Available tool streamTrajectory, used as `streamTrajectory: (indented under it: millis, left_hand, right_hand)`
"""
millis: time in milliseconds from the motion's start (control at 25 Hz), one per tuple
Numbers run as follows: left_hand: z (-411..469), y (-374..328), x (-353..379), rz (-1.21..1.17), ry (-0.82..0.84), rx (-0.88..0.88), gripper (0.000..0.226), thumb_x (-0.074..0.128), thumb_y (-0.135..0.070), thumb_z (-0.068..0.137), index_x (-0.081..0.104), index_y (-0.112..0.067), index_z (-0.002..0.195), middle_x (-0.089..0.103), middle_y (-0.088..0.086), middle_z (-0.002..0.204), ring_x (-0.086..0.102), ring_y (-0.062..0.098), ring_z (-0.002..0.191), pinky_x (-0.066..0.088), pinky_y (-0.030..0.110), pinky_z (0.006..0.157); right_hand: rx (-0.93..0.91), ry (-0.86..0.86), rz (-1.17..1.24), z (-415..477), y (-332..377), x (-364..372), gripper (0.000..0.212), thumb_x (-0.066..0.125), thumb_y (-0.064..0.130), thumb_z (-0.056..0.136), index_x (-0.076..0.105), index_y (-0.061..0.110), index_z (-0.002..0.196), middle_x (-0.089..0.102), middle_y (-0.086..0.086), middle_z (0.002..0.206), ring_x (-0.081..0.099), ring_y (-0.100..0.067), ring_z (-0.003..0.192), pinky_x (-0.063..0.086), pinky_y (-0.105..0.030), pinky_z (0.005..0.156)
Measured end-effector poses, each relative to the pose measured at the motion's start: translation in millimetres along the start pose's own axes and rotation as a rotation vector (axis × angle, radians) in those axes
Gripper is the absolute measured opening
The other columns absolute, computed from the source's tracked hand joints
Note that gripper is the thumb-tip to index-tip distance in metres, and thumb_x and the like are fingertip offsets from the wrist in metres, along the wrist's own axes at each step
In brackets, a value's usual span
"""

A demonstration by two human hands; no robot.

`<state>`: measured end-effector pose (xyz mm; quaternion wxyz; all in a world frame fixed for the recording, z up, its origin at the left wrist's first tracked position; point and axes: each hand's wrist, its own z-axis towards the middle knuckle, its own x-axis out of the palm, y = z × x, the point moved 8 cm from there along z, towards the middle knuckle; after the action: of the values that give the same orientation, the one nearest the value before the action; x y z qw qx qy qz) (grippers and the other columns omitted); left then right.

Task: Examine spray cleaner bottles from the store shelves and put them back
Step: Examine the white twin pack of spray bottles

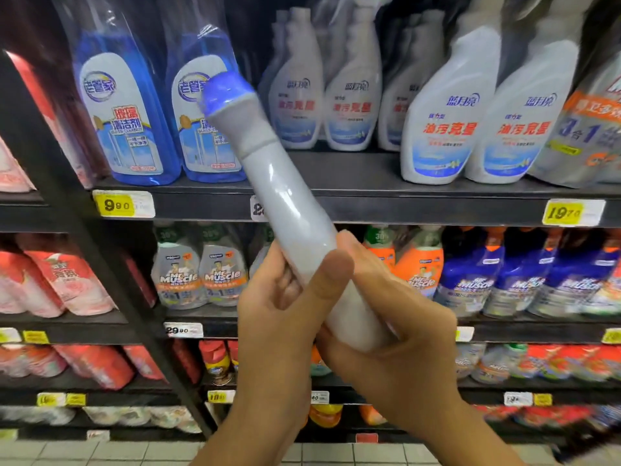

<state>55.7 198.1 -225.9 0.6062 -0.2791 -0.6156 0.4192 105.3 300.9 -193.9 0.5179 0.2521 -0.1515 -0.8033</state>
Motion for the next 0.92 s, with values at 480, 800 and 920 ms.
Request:
streamTrajectory:
  millis: [480,800,920]
  left_hand:
    - [-11,16,-34,-0.228,0.065,-0.240,0.019,0.062,-0.023,0.068,0.078,-0.012,0.073,0.074,0.011,0.076,0.072,0.025,0.069,0.059,0.036,0.059]
    - [2,15,-35,-0.238,0.216,-0.274,0.020,0.064,-0.025,0.052,0.077,-0.011,0.060,0.073,0.009,0.065,0.072,0.023,0.061,0.057,0.033,0.052]
    - [6,25,-40,-0.196,0.241,-0.337,0.021,0.066,-0.024,0.052,0.077,-0.010,0.063,0.073,0.011,0.068,0.072,0.025,0.063,0.057,0.035,0.053]
  right_hand:
    - [0.222,0.216,0.298,-3,-60,-12,0.043,0.069,0.015,0.079,0.061,0.025,0.120,0.063,0.012,0.128,0.056,-0.005,0.122,0.042,-0.019,0.101]
    - [0.899,0.229,0.889,-34,-130,-23,0.058,0.085,0.037,0.064,0.066,0.024,0.118,0.070,-0.012,0.115,0.069,-0.029,0.101,0.058,-0.034,0.074]
    - [0.929,0.239,0.914,-47,-126,-20,0.059,0.090,0.037,0.056,0.072,0.017,0.108,0.071,-0.018,0.110,0.070,-0.034,0.098,0.058,-0.035,0.071]
